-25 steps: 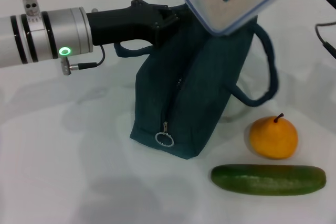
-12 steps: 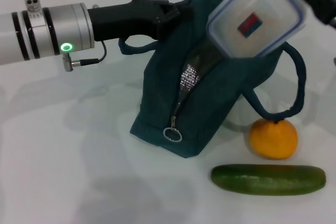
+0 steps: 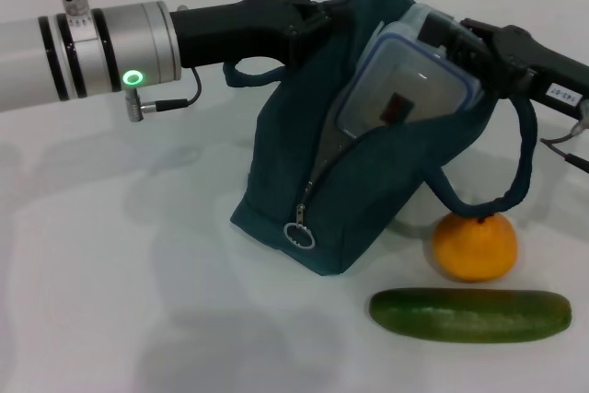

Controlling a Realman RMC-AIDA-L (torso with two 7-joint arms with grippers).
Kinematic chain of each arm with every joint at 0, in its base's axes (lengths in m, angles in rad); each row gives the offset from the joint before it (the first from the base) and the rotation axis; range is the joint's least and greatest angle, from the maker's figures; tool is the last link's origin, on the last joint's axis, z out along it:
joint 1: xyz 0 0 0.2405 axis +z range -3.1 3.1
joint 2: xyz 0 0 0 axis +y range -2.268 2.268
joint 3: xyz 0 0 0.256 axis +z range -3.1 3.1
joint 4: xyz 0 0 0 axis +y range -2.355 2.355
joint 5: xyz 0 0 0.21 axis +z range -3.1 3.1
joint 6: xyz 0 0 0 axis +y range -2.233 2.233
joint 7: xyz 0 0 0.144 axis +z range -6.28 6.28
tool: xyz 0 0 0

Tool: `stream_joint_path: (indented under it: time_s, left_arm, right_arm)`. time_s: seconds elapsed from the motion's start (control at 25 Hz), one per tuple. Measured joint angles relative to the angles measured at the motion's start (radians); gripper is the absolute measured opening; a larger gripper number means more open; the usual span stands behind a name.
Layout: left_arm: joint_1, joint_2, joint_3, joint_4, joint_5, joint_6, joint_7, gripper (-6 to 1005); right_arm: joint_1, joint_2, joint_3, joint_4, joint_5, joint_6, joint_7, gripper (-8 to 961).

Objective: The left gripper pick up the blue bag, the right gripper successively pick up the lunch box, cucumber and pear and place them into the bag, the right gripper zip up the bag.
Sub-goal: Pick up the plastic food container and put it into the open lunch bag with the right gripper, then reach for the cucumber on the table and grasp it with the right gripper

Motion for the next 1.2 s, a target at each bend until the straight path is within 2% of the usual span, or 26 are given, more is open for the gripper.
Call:
stream_joint_path:
  time_s: [0.44,0.56,0.64,0.72,0.8,0.84,0.88,1.04,1.12,1.2]
  left_arm:
    - [-0.002,0.0,0.0,-0.008,-0.003,-0.021,0.005,36]
    - [-0.001,0.0,0.0,-0.013,-0.006,-0.024,0.015,36]
    - [0.002,0.0,-0.001,-0.018,-0.007,-0.025,0.016,36]
    - [0.011,0.001,-0.002,-0.022,-0.007,-0.025,0.017,36]
    - [0.017,0.002,-0.002,-0.023,-0.007,-0.026,0.017,36]
    - [0.018,0.002,-0.002,-0.024,-0.005,-0.029,0.017,36]
    - [0.017,0.002,-0.002,-0.025,-0.002,-0.034,0.017,36]
    - [0.011,0.001,0.0,-0.027,-0.002,-0.049,0.023,36]
    - [0.013,0.001,0.0,-0.027,-0.006,-0.05,0.023,36]
    - [0.015,0.001,0.0,-0.027,-0.007,-0.05,0.023,36]
  right_arm:
    - [0.026,-0.003,0.003,-0.003,-0.026,0.006,0.012,198]
    - [0.01,-0.015,0.005,-0.003,-0.022,-0.007,-0.003,203]
    - [0.001,-0.033,0.007,-0.002,-0.022,-0.014,-0.015,338]
    - [-0.009,-0.059,0.007,-0.002,-0.025,-0.031,-0.016,452]
    - [-0.035,-0.105,0.011,-0.002,-0.024,-0.103,-0.009,545]
    - [-0.043,-0.118,0.013,-0.002,-0.024,-0.137,-0.009,592]
    - [-0.055,-0.141,0.017,0.002,-0.027,-0.201,-0.011,638]
    - [-0.073,-0.233,0.02,0.027,-0.138,-0.434,-0.017,644]
    - [-0.07,-0.264,0.022,0.037,-0.22,-0.49,-0.01,647]
    - [-0.064,-0.278,0.022,0.055,-0.274,-0.512,-0.003,650]
